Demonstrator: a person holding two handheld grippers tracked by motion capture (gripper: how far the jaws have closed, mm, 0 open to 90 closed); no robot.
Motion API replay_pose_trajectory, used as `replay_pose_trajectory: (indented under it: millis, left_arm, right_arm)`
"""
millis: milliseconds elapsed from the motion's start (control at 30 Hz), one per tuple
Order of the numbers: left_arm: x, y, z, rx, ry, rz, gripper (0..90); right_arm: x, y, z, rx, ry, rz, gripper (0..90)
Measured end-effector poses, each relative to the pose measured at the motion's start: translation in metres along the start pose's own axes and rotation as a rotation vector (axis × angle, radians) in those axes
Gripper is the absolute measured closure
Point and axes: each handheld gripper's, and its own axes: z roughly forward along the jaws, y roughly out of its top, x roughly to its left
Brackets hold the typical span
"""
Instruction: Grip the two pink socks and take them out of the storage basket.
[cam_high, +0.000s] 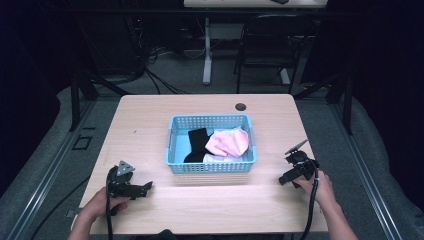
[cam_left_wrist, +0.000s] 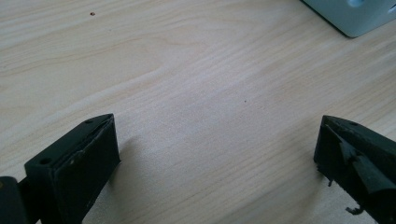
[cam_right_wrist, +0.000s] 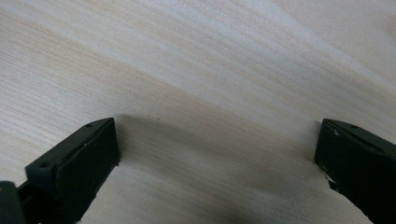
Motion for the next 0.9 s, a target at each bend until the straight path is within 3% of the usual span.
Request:
replay_pose_trajectory:
  millis: [267, 433, 500, 533, 800, 833, 867, 900]
  left_arm:
    - [0.000, 0.000, 0.000, 0.001, -0.001, 0.000, 0.0]
    - [0.000, 0.000, 0.000, -0.001, 0.001, -0.004, 0.0]
    - [0.000, 0.000, 0.000, -0.001, 0.002, -0.005, 0.0]
    - [0.000, 0.000, 0.000, -0.001, 0.001, -0.004, 0.0]
    - [-0.001, -0.001, -0.001, 0.002, 0.001, -0.006, 0.0]
    - [-0.001, -0.001, -0.001, 0.003, 0.001, -0.006, 0.0]
    - [-0.001, -0.001, -0.001, 0.002, 0.003, -0.006, 0.0]
    - [-0.001, -0.001, -0.001, 0.002, 0.002, -0.008, 0.0]
  right_arm:
    - [0.001, 0.001, 0.000, -0.006, -0.002, 0.007, 0.0]
    - [0.001, 0.003, 0.000, 0.022, -0.009, 0.003, 0.0]
    - [0.002, 0.004, -0.005, 0.009, -0.017, 0.015, 0.0]
    - [0.001, 0.005, -0.010, -0.023, -0.002, 0.025, 0.0]
    - [0.007, 0.008, -0.027, -0.048, 0.005, 0.010, 0.0]
    - [0.010, 0.008, -0.028, -0.084, 0.012, 0.027, 0.0]
    - [0.011, 0.010, -0.034, -0.058, -0.006, -0.004, 0.0]
    - [0.012, 0.011, -0.036, -0.072, -0.009, 0.001, 0.0]
